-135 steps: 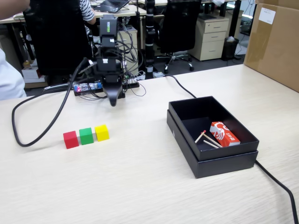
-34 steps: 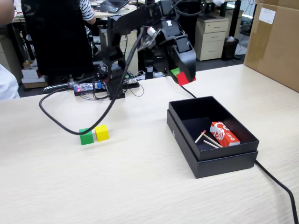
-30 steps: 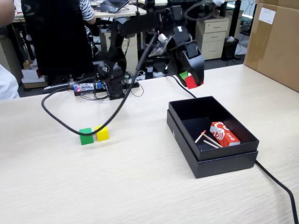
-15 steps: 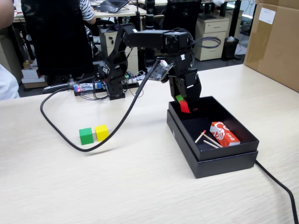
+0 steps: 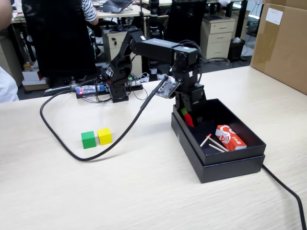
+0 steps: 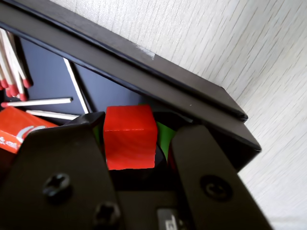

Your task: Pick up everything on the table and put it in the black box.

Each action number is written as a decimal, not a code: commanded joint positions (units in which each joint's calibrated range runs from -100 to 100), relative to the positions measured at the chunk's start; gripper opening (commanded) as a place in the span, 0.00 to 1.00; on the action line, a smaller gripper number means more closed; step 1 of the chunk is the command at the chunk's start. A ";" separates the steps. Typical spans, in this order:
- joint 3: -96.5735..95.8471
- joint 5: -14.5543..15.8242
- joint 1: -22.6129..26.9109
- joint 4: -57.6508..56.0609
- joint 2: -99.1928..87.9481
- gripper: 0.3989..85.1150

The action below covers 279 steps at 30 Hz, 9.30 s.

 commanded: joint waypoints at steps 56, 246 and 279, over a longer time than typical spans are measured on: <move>-33.91 -19.78 -30.96 6.22 -34.08 0.57; -9.43 -5.23 1.12 13.48 -38.67 0.01; 0.27 -2.49 3.61 4.58 -5.28 0.46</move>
